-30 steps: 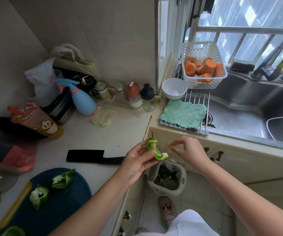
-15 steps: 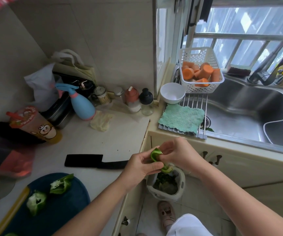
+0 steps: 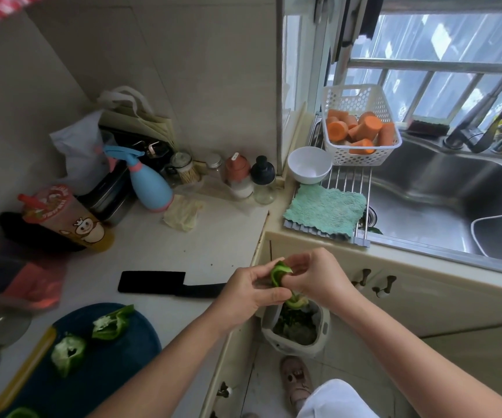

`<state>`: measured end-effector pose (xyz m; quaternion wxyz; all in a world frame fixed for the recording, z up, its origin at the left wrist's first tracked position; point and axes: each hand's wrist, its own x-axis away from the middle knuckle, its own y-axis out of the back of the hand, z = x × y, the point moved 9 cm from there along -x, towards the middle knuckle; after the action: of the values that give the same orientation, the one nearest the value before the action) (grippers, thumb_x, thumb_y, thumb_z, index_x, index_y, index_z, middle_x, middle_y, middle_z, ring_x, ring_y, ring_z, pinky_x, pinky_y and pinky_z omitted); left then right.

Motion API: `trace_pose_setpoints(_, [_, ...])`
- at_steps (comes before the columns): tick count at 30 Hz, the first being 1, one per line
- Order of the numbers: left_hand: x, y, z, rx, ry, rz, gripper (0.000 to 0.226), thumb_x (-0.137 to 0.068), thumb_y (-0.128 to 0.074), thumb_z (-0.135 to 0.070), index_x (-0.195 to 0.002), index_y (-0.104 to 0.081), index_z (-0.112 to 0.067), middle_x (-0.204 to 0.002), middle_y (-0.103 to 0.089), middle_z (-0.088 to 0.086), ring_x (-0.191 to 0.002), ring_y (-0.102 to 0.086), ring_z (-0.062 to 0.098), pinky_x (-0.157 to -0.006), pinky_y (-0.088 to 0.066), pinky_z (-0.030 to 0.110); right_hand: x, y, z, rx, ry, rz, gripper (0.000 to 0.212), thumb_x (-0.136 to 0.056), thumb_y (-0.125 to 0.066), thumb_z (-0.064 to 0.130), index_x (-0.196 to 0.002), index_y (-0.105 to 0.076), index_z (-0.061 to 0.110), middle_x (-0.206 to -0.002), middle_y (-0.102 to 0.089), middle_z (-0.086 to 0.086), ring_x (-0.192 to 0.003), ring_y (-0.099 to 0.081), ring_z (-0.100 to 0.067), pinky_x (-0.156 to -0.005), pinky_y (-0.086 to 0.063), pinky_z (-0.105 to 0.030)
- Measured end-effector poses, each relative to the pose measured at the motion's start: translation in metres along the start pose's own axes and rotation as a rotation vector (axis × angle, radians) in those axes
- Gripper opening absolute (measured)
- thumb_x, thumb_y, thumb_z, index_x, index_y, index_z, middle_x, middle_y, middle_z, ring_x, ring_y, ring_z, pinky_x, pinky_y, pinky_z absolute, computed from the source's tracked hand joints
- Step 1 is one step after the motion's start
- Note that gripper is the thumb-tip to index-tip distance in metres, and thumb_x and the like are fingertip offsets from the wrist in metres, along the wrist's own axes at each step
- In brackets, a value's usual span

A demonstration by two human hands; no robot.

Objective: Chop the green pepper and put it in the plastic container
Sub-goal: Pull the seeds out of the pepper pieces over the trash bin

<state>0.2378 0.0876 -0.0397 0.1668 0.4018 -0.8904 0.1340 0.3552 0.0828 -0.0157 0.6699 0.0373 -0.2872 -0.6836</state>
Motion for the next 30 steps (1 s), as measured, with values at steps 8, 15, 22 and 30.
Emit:
trace_pose_setpoints(8, [0.001, -0.005, 0.009, 0.177, 0.046, 0.000, 0.048, -0.076, -0.068, -0.020, -0.122, -0.059, -0.012, -0.116, -0.067, 0.007, -0.108, -0.064, 0.025, -0.094, -0.051, 0.038, -0.004, 0.014, 0.001, 0.125, 0.055, 0.022, 0.013, -0.075, -0.075, 0.011, -0.086, -0.074, 0.018, -0.080, -0.074, 0.001, -0.071, -0.069, -0.008, -0.073, -0.059, -0.029])
trace_pose_setpoints(15, [0.006, 0.000, 0.028, 0.441, 0.183, -0.025, 0.060, -0.072, -0.062, -0.041, -0.117, -0.057, -0.002, -0.101, -0.069, 0.015, -0.095, -0.066, 0.027, -0.083, -0.056, 0.035, -0.015, 0.018, -0.026, 0.404, 0.051, -0.007, 0.024, -0.083, -0.059, 0.002, -0.093, -0.076, 0.016, -0.088, -0.074, 0.001, -0.077, -0.067, -0.009, -0.081, -0.056, -0.030])
trace_pose_setpoints(22, [0.010, -0.004, 0.033, 0.537, 0.225, -0.051, 0.051, -0.080, -0.052, -0.037, -0.114, -0.056, 0.001, -0.101, -0.065, 0.023, -0.084, -0.068, 0.029, -0.075, -0.059, 0.036, -0.013, 0.015, -0.041, 0.541, 0.049, -0.072, 0.016, -0.083, -0.064, 0.014, -0.090, -0.075, 0.023, -0.088, -0.073, 0.007, -0.083, -0.066, -0.011, -0.075, -0.051, -0.024])
trace_pose_setpoints(30, [0.012, -0.001, 0.035, 0.617, 0.312, -0.043, 0.051, -0.085, -0.050, -0.039, -0.119, -0.058, -0.001, -0.097, -0.065, 0.024, -0.079, -0.068, 0.028, -0.068, -0.059, 0.034, -0.012, 0.016, -0.037, 0.550, 0.096, -0.085, 0.021, -0.089, -0.054, 0.019, -0.096, -0.073, 0.019, -0.090, -0.073, 0.002, -0.083, -0.066, -0.016, -0.078, -0.054, -0.034])
